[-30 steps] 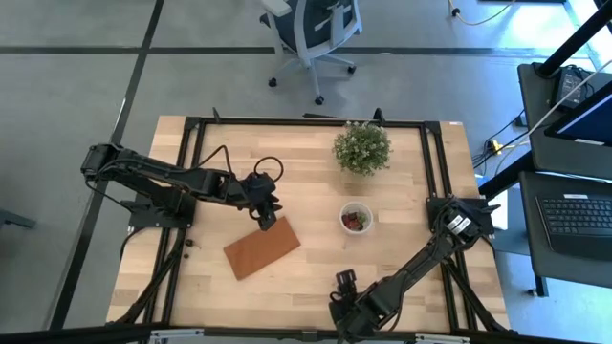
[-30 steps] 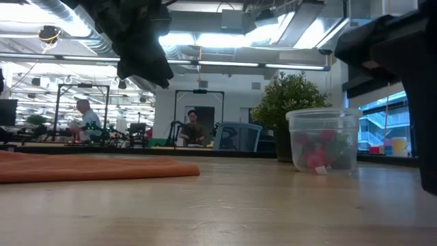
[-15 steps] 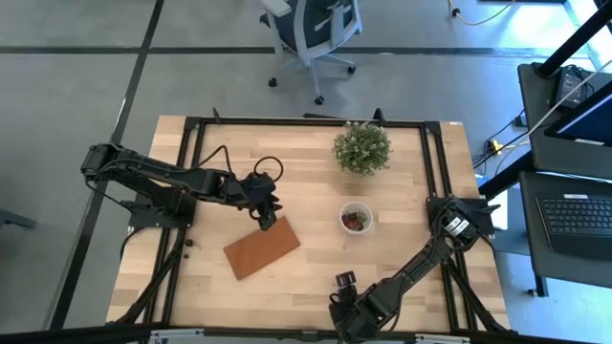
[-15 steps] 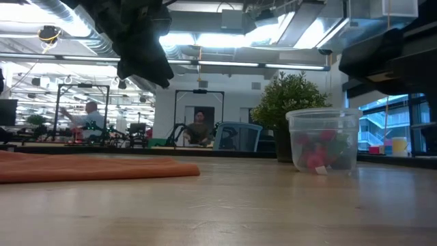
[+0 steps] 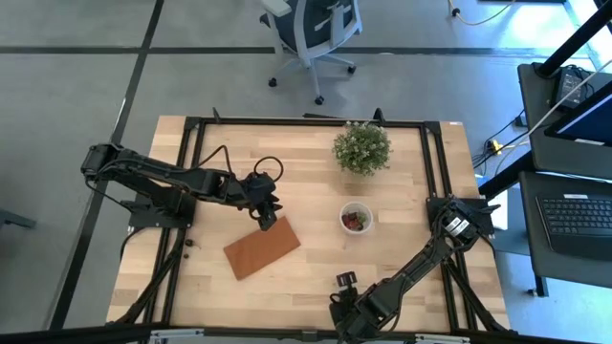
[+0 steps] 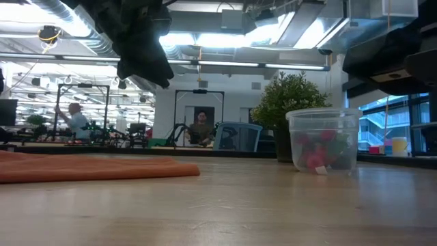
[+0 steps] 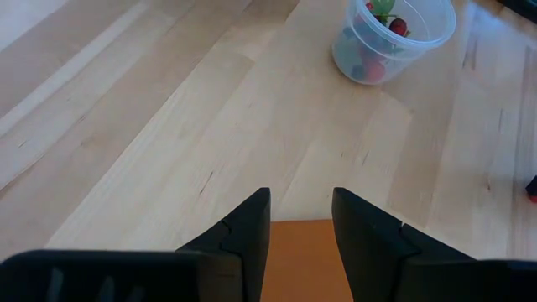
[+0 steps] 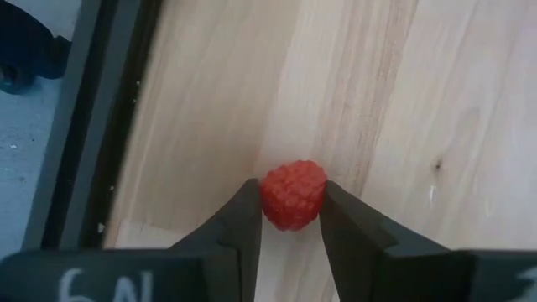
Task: Pick and placing Produce into tupperware
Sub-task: Put the red raspberry into the transparent container
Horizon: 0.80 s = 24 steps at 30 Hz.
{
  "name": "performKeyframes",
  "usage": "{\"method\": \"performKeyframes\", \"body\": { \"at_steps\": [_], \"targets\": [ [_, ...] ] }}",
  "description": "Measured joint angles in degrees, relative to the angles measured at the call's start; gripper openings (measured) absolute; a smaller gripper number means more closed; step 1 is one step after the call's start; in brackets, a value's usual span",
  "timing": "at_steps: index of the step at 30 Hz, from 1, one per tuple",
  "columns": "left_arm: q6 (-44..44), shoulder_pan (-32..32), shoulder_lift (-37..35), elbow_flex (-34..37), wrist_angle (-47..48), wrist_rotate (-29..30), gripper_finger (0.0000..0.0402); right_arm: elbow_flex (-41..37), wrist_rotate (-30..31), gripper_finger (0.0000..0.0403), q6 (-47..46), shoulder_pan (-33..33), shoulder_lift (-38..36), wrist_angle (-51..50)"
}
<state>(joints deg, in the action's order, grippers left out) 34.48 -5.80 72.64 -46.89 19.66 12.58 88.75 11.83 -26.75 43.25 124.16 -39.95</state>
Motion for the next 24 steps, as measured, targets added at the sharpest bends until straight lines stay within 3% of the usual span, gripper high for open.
{"method": "performKeyframes", "body": {
  "at_steps": [7, 16, 20, 24],
  "targets": [
    [2.4, 0.0, 0.0, 0.0, 0.2, -0.1, 0.0121, -0.2, 2.4, 0.0104, 0.1, -2.1, -5.8, -8.5],
    [5.0, -0.4, 0.0, 0.0, 0.0, -2.7, 0.0121, -0.1, 15.7, 0.0110, -2.4, -8.0, -24.6, -24.3],
    [5.6, -1.2, 0.0, 0.0, -0.1, -2.7, 0.0121, -0.1, 15.9, 0.0108, -3.0, -11.9, -32.1, -28.2],
    [5.8, -1.5, 0.0, 0.0, -0.5, -2.6, 0.0121, -0.1, 15.7, 0.0113, 0.1, -16.4, -35.2, -29.0]
  ]
}}
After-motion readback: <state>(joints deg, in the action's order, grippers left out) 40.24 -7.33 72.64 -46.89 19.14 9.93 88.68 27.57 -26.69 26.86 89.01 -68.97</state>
